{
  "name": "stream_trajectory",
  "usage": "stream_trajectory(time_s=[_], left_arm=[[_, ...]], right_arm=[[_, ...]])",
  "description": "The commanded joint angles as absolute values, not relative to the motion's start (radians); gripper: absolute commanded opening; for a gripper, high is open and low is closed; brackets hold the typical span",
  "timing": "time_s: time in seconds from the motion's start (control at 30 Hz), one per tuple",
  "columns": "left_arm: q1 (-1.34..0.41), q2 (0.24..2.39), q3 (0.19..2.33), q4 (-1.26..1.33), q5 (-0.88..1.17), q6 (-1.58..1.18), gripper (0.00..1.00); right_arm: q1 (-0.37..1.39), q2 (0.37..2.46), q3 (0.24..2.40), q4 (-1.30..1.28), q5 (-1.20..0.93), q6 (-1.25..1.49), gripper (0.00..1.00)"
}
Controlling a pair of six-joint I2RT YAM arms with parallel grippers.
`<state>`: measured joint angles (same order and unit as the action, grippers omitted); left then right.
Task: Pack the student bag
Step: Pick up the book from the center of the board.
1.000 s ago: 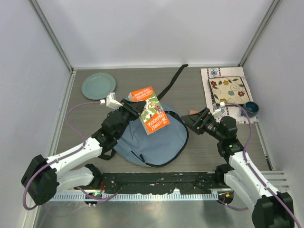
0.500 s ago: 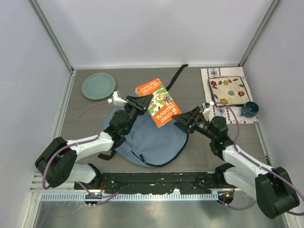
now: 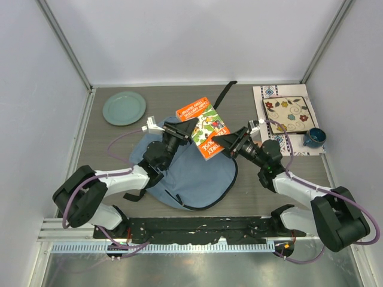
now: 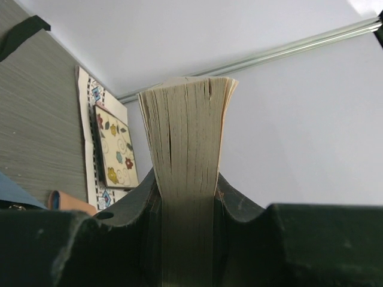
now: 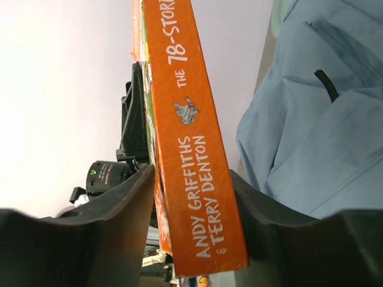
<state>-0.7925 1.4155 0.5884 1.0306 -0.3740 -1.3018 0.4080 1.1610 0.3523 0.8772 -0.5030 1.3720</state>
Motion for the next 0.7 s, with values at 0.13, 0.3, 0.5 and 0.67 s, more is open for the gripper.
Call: stream_trajectory(time_s=[0.13,0.3,0.5,0.67], left_arm=[[-0.798,1.422,0.58,1.282,-0.414,-1.367,0.0],[-0.796,1.44,0.594,1.296,-0.318,-1.352,0.2],[-0.756,1.365,0.67,0.8,0.032,-1.237,0.91],[-0.814,1.237,0.794,0.206,-0.069,-0.885,1.0]], right_arm=[[0.425,1.183,0.379,1.04,-0.476,1.404,0.39],[0.428,1.143,0.362,1.023,-0.457,1.367,0.01],[0.426,0.851,0.422,0.504,-0.28,1.128,0.01],[0.419,0.641,0.553,-0.069,0.135,0.924,0.01]])
